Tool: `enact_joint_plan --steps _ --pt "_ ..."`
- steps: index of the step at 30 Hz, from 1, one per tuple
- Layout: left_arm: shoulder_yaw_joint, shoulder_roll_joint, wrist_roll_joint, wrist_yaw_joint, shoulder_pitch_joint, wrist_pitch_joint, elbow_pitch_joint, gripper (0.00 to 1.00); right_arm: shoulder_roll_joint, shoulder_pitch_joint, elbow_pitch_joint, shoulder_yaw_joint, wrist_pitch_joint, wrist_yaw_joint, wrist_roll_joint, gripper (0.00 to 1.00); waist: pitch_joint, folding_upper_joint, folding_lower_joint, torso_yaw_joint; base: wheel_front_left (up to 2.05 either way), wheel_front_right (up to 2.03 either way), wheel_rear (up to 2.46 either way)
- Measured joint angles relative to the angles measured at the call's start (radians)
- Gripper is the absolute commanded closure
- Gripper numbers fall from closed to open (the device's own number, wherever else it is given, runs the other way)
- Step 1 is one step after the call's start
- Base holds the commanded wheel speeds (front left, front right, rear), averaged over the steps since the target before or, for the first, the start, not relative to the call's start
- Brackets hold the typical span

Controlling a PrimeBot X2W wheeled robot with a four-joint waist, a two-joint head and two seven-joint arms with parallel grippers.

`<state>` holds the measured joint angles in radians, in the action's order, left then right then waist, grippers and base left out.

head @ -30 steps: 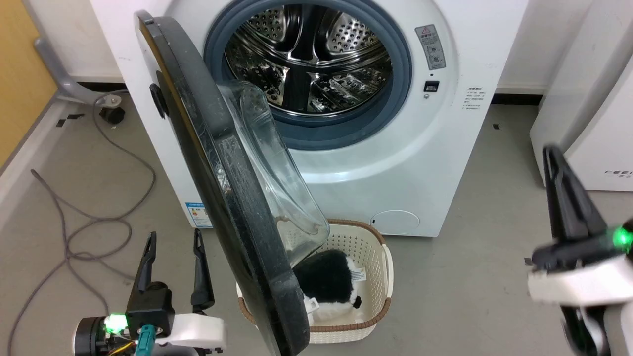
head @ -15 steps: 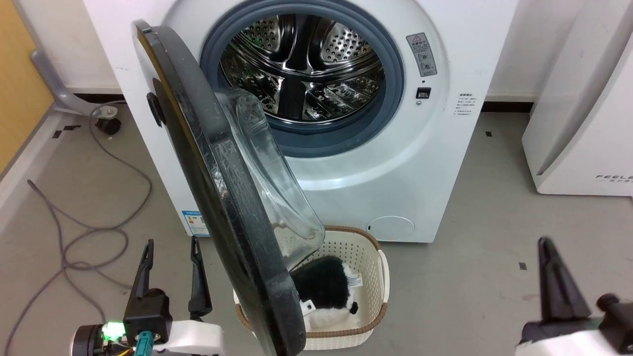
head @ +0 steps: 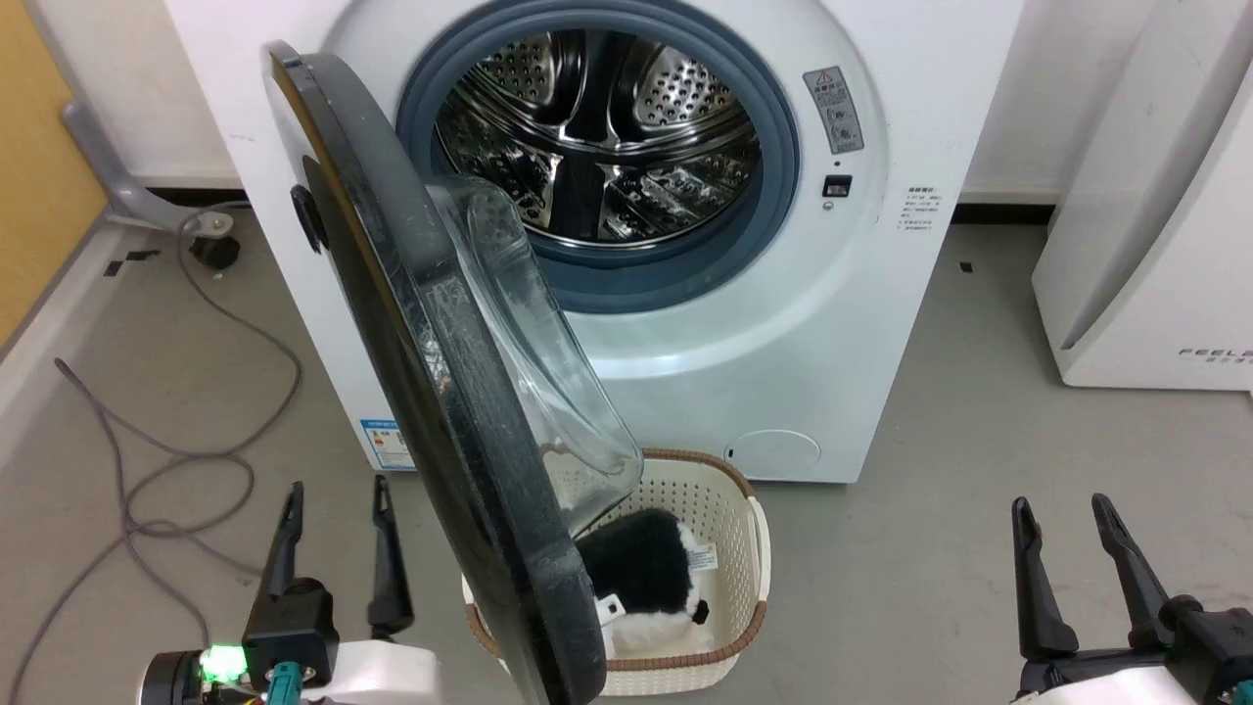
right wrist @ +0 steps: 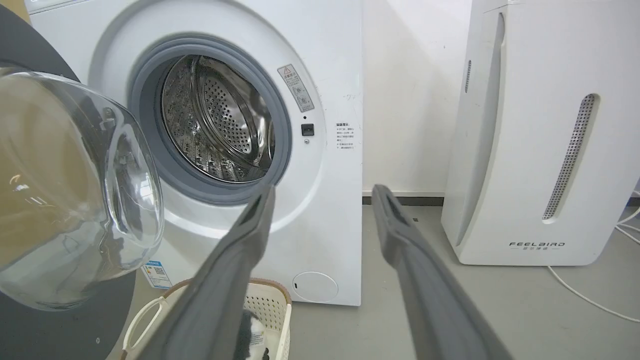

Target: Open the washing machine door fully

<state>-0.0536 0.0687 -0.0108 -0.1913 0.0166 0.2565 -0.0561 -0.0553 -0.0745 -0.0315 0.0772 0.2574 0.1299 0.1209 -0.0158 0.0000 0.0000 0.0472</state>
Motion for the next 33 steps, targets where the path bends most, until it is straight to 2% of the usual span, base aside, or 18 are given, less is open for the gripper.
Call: enact_joint_plan --steps 1,6,11,16,23,29,33 --pt "0.001 0.000 0.000 -0.001 0.000 0.000 0.003 1.00 0.000 0.000 0.000 0.001 0.000 0.000 0.000 0.00 -0.002 0.0000 0.0000 0.001 0.00 0.00 0.00" --pt "0.026 0.001 -0.015 -0.006 -0.007 0.000 0.067 1.00 0.000 -0.001 0.000 0.011 0.000 0.000 0.002 0.00 -0.010 0.0000 0.0000 0.013 0.00 0.00 0.00" --pt "0.036 0.002 -0.030 0.029 -0.042 0.000 0.207 1.00 0.000 -0.006 0.002 0.007 0.000 0.000 0.003 0.00 -0.021 0.0000 0.0000 0.019 0.00 0.00 0.00" --pt "-0.006 0.002 -0.011 0.064 -0.072 0.001 0.379 1.00 0.001 -0.011 0.006 0.007 0.000 0.000 0.003 0.00 -0.025 0.0000 0.0000 0.022 0.00 0.00 0.00" --pt "-0.169 0.000 0.014 0.137 -0.098 0.001 0.518 1.00 0.001 -0.021 0.005 0.003 0.000 0.000 0.011 0.00 -0.025 0.0000 0.0000 0.029 0.00 0.00 0.00" --pt "-0.344 -0.002 0.033 0.206 -0.097 0.001 0.500 1.00 0.001 -0.021 0.004 -0.001 0.000 0.000 0.012 0.00 -0.025 0.0000 0.0000 0.036 0.00 0.00 0.00" --pt "-0.425 -0.001 0.047 0.231 -0.091 0.001 0.460 1.00 0.001 -0.021 0.004 -0.001 0.000 0.000 0.012 0.00 -0.023 0.0000 0.0000 0.042 0.00 0.00 0.00"
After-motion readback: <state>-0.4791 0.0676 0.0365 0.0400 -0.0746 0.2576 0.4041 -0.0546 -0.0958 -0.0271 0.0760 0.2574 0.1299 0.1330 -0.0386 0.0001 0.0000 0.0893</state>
